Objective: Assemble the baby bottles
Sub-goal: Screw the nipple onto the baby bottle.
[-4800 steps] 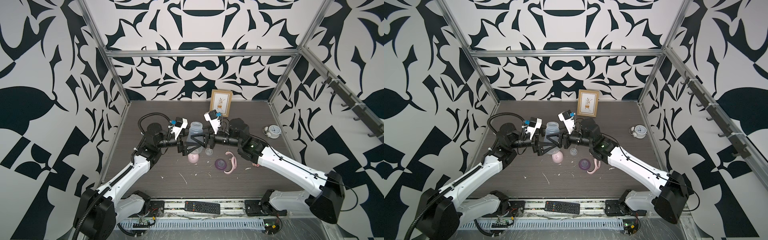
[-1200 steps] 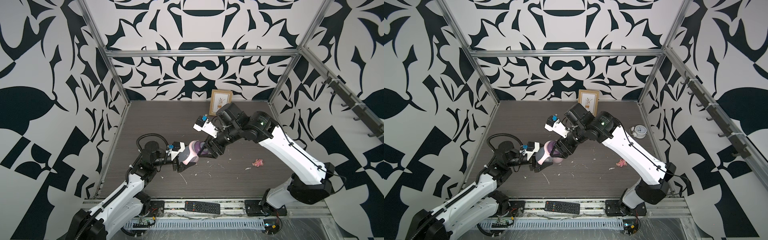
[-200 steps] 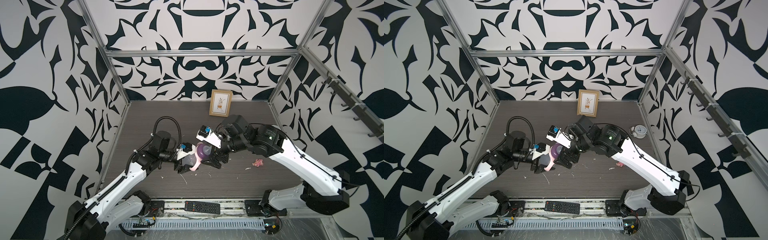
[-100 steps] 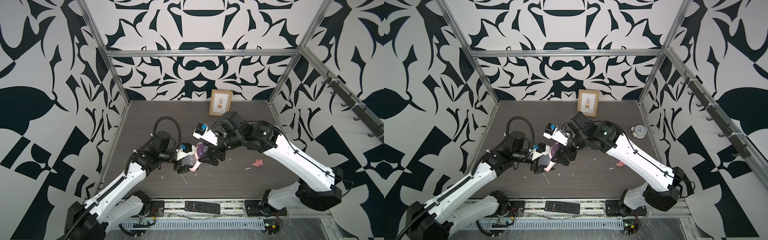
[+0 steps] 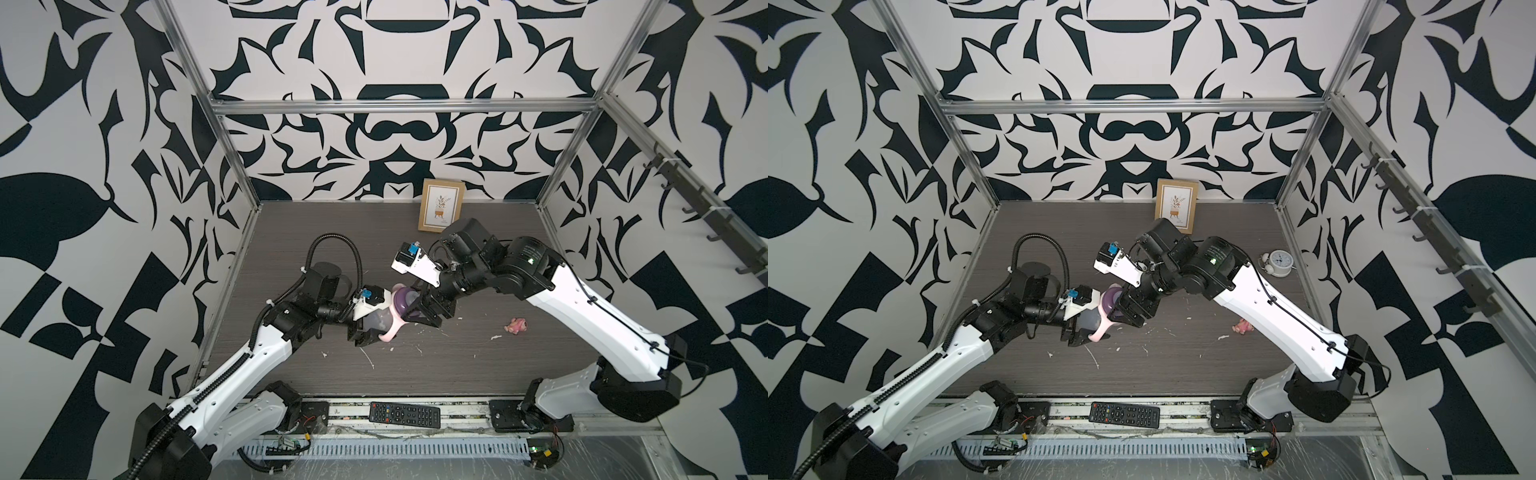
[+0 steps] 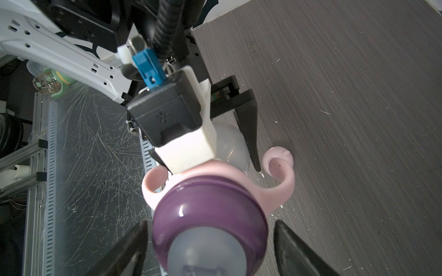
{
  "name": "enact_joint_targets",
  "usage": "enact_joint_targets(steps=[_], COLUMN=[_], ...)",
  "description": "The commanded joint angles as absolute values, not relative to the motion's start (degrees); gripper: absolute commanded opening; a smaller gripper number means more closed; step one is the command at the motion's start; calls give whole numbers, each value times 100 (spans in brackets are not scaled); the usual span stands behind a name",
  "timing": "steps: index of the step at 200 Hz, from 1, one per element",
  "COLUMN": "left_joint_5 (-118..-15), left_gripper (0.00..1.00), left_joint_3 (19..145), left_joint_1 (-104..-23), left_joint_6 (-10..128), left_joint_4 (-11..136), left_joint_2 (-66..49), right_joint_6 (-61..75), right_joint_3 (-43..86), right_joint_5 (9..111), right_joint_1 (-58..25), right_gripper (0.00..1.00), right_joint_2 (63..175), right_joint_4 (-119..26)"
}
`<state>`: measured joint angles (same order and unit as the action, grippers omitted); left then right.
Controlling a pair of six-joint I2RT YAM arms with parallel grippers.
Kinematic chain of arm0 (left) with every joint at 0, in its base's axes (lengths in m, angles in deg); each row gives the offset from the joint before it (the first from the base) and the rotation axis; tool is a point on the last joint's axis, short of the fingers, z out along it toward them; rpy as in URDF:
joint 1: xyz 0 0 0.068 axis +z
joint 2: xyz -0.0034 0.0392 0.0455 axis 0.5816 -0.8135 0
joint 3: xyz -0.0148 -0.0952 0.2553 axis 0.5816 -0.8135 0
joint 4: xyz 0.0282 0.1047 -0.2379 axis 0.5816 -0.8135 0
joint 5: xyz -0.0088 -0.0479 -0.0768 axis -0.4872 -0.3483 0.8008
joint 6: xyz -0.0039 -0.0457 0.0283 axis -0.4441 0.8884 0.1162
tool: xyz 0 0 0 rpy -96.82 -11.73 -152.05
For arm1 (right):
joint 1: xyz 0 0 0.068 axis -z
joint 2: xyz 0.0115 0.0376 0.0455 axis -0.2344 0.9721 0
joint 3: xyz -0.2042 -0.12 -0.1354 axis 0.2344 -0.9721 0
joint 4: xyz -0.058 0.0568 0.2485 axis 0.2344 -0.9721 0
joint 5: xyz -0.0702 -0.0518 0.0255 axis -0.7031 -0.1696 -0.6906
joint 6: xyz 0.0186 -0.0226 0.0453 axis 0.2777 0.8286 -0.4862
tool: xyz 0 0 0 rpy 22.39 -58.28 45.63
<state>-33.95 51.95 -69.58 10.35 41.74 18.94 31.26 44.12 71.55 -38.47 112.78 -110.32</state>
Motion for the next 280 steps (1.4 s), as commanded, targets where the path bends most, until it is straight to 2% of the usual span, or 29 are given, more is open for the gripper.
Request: enact_joint_targets(steps=[1,29,80,144,168,182,247,280], left_joint_5=[-3311,-3330,-3383,-3888,-4486,-5030,-6979,-7861], left_gripper=[0,0,0,0,0,0,0,0], left_joint_3=[5396,5405,5427,5399,5230,5128,4885,4549], left_joint_1=[-6927,-6927,-6925,-6928,-6929,-6931,-6939,-6970], left_joint_6=[914,914,896,878,826,608,-450,-1122], left_joint_4=[4067,4067,4029,4133,4498,4738,6275,7143], left_joint_2=[1993,1980,1966,2178,2456,2599,2647,2714], right_joint_6=[3180,3167,3124,2963,2345,1672,-782,-2901], right_joint_3=[4500,4509,4475,4326,3899,3477,3183,2864], right_joint_5=[7275,7310,7382,7541,8326,8783,9367,9350], right_joint_1=[-3838,-3838,-3838,-3767,-3301,-2990,-2741,-2648], right_gripper=[85,84,68,25,12,0,0,0], right_joint_2=[11292,11321,11382,11463,11372,11307,11718,11924], right_joint_4=[-11075,-11029,-10978,-10930,-10300,-9610,-7949,-6819])
